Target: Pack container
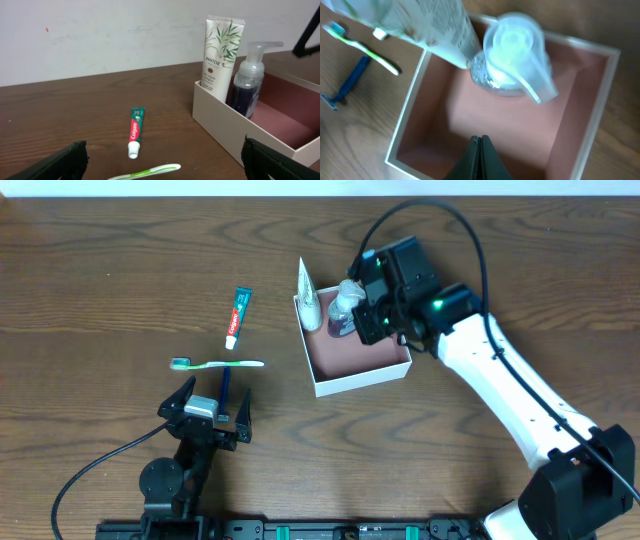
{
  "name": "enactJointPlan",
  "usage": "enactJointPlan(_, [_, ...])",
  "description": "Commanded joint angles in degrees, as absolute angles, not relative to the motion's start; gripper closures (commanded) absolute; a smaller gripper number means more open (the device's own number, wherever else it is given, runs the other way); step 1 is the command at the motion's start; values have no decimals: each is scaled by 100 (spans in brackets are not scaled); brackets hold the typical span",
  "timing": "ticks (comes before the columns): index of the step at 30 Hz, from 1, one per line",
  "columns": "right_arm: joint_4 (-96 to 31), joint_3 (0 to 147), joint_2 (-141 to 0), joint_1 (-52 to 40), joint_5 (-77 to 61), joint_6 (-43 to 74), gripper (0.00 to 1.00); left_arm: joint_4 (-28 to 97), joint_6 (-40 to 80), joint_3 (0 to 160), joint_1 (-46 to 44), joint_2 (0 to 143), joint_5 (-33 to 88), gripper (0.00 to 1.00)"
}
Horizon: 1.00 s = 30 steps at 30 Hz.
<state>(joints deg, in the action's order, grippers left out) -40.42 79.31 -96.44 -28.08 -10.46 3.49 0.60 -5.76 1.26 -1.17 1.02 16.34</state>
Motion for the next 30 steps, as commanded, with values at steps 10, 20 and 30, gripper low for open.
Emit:
enactJointPlan(10, [-2987, 6995, -9677, -2891, -917, 513, 99, 252, -504, 23, -89, 104, 1734, 2])
enactJointPlan(20, [-1826, 6276, -9677, -2895, -897, 508, 99, 252, -504, 23, -89, 104, 1737, 2])
enactJointPlan(30, [-1131, 5937, -9679, -2895, -746, 508, 99, 252, -504, 23, -89, 104, 1734, 2])
